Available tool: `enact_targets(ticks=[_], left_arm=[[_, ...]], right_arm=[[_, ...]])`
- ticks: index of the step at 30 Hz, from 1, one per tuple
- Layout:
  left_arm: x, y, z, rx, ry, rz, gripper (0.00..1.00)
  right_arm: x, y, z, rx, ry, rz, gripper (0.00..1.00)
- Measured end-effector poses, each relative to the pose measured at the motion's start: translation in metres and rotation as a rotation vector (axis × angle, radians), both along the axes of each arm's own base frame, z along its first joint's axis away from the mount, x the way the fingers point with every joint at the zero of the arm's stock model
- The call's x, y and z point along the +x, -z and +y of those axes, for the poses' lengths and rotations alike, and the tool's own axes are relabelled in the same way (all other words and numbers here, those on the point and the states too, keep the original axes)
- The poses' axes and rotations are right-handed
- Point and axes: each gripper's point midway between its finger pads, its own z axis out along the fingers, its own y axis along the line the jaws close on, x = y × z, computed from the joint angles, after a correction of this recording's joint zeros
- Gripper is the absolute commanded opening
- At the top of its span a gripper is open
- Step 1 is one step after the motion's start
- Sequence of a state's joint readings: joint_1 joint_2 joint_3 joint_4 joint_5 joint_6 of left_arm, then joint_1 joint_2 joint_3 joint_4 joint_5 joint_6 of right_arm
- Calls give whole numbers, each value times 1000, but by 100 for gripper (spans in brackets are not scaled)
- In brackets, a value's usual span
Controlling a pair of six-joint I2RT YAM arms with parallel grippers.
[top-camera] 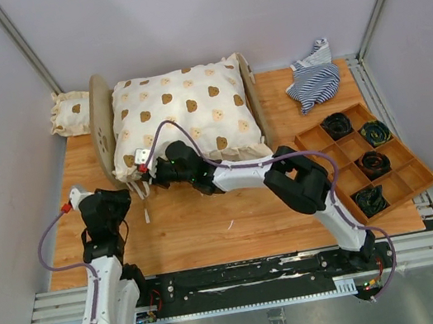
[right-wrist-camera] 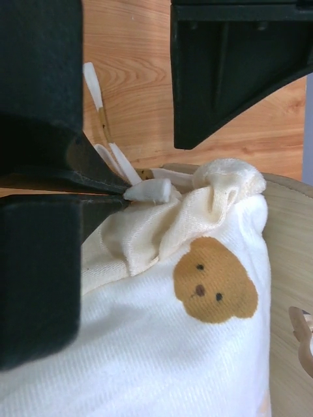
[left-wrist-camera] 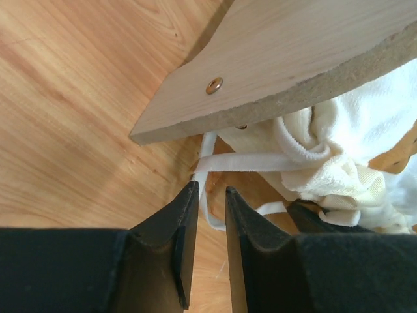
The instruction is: Set up the pet bed
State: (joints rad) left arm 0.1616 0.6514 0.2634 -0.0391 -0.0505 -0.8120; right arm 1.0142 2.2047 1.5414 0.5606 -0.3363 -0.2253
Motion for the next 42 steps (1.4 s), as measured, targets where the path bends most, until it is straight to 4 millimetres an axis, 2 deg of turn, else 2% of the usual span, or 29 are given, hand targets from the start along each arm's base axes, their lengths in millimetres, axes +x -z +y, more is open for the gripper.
enact_targets(ticks=[10, 23, 31, 39, 42], left_arm=[[18, 0, -1, 67, 59, -72, 36], [30, 7, -6, 91, 111, -77, 47], [27, 2, -27, 101, 164, -117, 45], [26, 9, -13, 126, 89, -91, 39], [26, 12, -8, 136, 64, -77, 31]], right_arm=[[-2, 29, -3, -71, -1, 44, 0], [-1, 24, 0, -61, -5, 37, 0], [-1, 28, 3, -64, -10, 41, 0], [-1, 28, 3, -65, -13, 38, 0], [-1, 28, 3, -66, -14, 33, 0]])
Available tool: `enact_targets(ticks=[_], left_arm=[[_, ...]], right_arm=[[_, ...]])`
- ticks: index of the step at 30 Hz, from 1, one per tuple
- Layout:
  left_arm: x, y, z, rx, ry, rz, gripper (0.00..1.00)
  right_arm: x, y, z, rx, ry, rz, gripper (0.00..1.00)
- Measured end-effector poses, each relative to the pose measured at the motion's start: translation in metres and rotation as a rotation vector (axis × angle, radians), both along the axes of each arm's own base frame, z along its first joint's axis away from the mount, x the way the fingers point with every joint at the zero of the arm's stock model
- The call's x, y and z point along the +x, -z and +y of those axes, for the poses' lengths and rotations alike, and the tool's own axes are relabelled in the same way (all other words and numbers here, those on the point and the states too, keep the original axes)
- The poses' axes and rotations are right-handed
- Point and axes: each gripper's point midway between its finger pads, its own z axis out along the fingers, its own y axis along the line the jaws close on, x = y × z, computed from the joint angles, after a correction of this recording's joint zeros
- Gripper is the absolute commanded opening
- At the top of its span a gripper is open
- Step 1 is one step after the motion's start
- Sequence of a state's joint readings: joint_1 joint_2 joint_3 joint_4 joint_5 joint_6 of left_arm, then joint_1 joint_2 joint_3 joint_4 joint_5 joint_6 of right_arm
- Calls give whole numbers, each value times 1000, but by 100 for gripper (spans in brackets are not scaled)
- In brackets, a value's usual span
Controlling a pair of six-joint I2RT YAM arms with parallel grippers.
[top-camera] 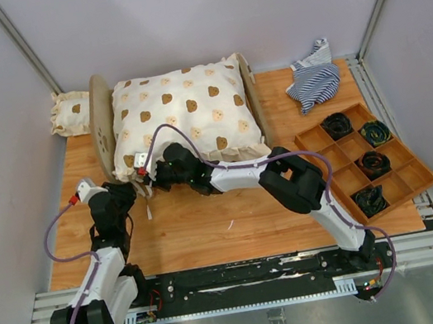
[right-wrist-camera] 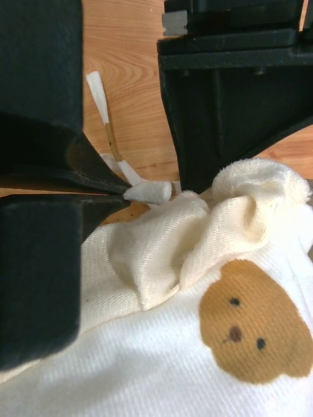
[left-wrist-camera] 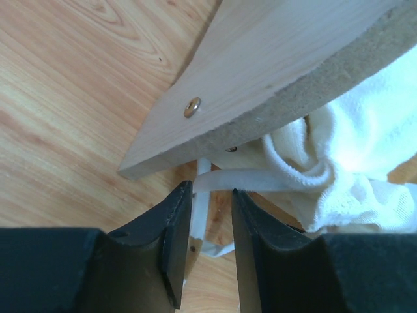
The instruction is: Set up the pet bed
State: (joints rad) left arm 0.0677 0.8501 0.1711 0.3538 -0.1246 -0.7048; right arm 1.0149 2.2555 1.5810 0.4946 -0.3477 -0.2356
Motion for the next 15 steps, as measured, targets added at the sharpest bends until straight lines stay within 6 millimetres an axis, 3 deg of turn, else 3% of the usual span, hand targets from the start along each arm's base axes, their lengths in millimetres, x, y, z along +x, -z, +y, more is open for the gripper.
enact_targets(ticks=[3, 5, 15], left_arm=[[1, 2, 4, 12, -20, 7, 18], [2, 2, 6, 18, -27, 7, 2], [0, -14, 3, 15, -8, -15, 0]], right_arm=[[0, 0, 0, 0, -2, -4, 0], [0, 0, 0, -1, -3, -6, 0], [2, 2, 1, -35, -33, -63, 0]])
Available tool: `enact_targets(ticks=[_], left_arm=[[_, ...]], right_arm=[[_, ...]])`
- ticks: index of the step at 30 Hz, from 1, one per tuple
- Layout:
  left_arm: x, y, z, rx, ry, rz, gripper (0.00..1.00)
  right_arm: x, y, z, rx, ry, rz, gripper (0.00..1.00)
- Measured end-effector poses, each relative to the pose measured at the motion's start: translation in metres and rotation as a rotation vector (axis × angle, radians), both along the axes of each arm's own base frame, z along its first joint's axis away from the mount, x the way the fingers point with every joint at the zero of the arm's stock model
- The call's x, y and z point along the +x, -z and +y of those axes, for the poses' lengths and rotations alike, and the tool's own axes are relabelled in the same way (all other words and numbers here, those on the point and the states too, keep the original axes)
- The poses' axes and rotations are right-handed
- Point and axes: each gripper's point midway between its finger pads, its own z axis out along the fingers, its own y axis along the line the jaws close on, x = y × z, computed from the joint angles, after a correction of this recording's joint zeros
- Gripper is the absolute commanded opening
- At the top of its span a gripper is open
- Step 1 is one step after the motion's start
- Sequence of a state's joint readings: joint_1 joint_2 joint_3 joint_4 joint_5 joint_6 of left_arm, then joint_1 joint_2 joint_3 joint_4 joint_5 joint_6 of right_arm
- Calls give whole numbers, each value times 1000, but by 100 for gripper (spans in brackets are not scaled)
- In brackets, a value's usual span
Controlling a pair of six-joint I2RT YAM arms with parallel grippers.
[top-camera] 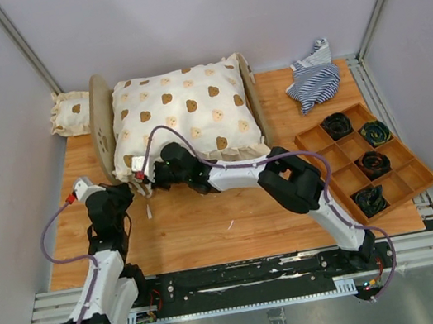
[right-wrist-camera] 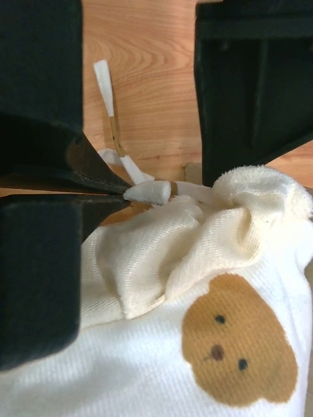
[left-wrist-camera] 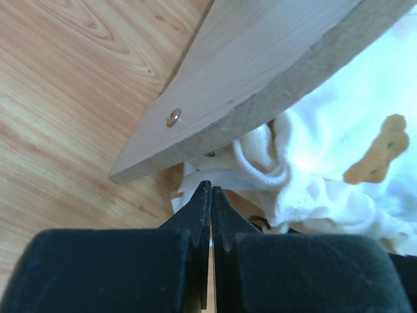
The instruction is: Set up the pet bed
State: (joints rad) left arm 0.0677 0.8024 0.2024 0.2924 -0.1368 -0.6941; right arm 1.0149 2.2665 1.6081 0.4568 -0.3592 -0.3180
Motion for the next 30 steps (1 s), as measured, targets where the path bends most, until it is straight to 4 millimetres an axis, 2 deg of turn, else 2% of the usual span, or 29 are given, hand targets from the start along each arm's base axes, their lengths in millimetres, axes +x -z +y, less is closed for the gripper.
enact_targets(ticks=[3, 8, 11, 14, 20, 23, 25, 30], left_arm=[[-5, -5, -3, -18, 10, -5, 0], [-15, 3, -13, -65, 39, 37, 1], [-18, 6, -13, -70, 39, 53, 26], [-18, 8, -6, -42, 10, 60, 35], [-12, 4, 6, 39, -23, 42, 36], [-8, 0, 10, 68, -30, 31, 32], [-4, -3, 12, 80, -33, 18, 29], [3, -7, 12, 94, -27, -8, 29]], right_arm=[[4, 2, 2, -27, -16, -44, 0], [5, 11, 12, -84, -56, -115, 0], [4, 19, 13, -112, -69, -146, 0], [4, 24, 11, -121, -69, -160, 0], [-1, 45, 1, -151, -68, -141, 0], [-6, 50, -4, -159, -72, -134, 0], [-10, 49, -6, -157, -75, -134, 0], [-11, 28, -3, -117, -74, -159, 0]])
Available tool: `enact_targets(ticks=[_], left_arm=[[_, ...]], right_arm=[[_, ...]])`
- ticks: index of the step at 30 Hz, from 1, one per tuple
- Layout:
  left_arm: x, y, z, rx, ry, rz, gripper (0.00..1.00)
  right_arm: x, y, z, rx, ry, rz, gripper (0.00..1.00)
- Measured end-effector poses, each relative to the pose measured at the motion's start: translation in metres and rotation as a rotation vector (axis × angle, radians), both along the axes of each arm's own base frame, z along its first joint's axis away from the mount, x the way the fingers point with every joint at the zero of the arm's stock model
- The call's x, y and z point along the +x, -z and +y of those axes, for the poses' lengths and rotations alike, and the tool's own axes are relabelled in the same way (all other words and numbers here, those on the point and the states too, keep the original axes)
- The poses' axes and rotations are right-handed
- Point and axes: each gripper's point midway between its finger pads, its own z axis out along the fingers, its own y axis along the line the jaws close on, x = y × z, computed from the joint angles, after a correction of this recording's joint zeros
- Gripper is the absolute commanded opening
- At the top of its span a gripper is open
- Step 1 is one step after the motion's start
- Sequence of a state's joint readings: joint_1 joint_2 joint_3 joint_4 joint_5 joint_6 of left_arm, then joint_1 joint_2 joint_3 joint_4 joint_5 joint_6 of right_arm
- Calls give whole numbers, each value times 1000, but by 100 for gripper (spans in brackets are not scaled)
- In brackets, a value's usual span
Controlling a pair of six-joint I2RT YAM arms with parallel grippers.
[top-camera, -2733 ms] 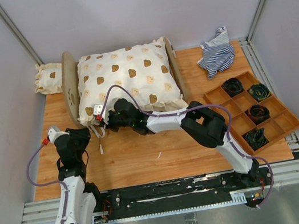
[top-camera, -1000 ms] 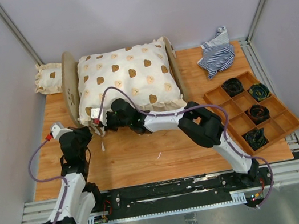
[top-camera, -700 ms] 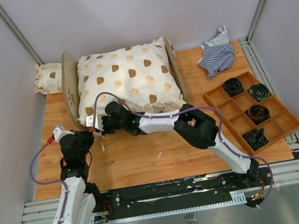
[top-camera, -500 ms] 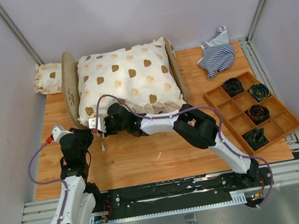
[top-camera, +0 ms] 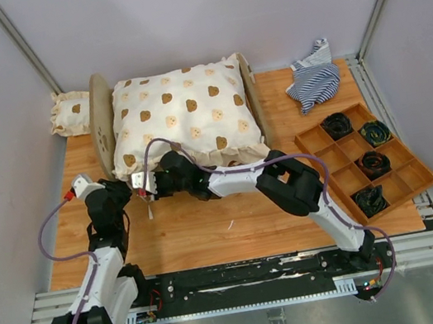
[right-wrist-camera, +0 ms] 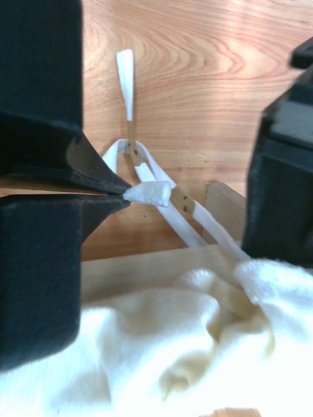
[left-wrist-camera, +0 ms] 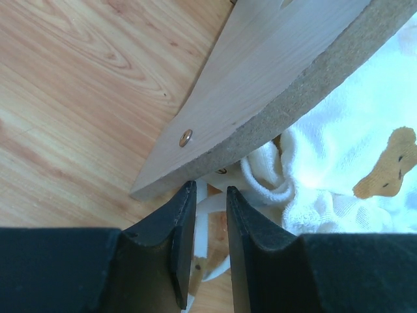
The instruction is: Set up the pet bed
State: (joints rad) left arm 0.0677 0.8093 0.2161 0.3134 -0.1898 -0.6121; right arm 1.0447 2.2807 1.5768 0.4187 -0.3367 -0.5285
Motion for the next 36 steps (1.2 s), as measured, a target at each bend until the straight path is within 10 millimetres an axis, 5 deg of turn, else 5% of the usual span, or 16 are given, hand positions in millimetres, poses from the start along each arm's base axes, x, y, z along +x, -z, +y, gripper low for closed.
enact_targets(ticks=[5, 17, 36], left_arm=[[5, 1, -3, -1, 19, -6, 28], [-2, -11, -11, -23, 53, -90, 31], [-10, -1, -16, -112, 41, -57, 38]], right_arm=[[2, -14, 3, 33, 0, -19, 0], [1, -14, 3, 35, 1, -15, 0], [1, -16, 4, 43, 2, -9, 0]])
